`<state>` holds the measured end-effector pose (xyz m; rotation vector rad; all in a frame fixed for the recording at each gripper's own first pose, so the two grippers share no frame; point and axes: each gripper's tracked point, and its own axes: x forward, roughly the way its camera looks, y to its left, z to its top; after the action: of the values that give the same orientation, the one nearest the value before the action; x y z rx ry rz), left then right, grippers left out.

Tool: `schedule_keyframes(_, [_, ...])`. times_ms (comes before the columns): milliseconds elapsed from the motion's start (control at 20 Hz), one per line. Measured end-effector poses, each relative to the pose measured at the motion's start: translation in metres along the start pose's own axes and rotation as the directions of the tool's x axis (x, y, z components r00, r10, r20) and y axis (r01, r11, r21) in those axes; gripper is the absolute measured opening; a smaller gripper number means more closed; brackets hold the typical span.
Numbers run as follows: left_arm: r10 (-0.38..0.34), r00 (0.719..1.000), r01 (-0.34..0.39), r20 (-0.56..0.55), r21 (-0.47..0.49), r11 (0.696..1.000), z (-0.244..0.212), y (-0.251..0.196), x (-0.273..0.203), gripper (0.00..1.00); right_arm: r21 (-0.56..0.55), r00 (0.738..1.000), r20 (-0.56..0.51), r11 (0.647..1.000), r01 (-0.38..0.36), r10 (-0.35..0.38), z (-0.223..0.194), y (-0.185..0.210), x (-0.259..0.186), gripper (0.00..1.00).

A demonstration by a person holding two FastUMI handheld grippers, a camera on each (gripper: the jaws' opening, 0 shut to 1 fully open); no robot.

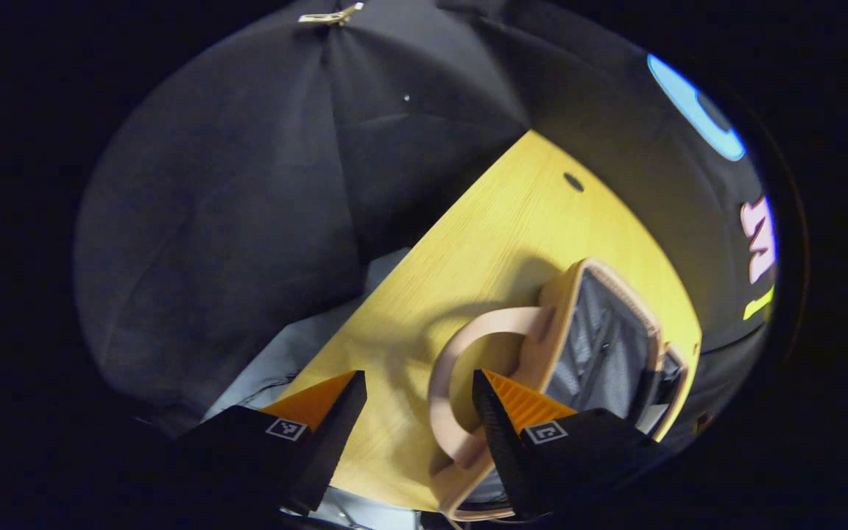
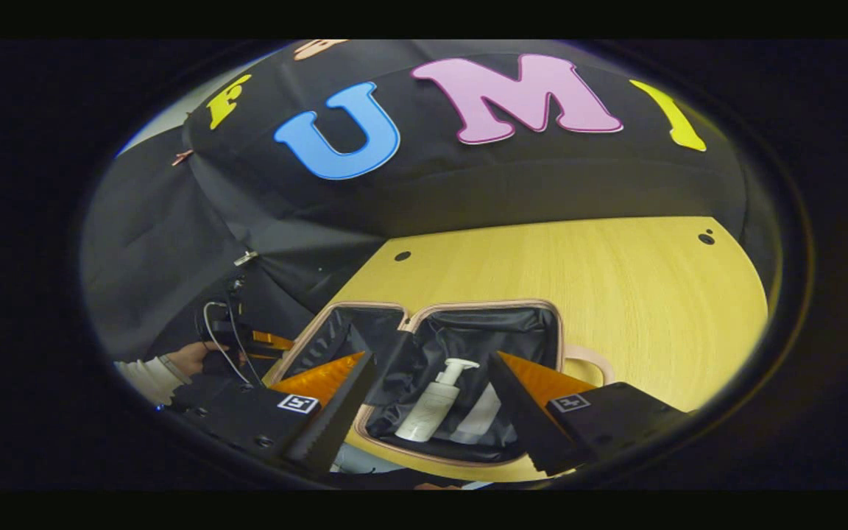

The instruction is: First open the suitcase, pack the skin care products into it, and then close the suitcase.

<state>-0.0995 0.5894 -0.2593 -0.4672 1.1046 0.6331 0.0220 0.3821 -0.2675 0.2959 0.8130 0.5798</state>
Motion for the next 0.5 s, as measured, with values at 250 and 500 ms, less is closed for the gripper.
schedule_keyframes(250, [-0.008,0.999,0.013,-0.034,0.156,0.988,0.001,-0.028,0.013,0.68,-0.01,1.0,-0.003,1.0,0.021,-0.021,-0.001,-0.004,0.003,0.97])
schedule_keyframes(500, [0.001,0.999,0.005,-0.033,0.176,0.984,0.003,-0.03,0.016,0.08,0.002,1.0,-0.002,1.0,0.024,-0.024,-0.002,-0.008,0.001,0.97])
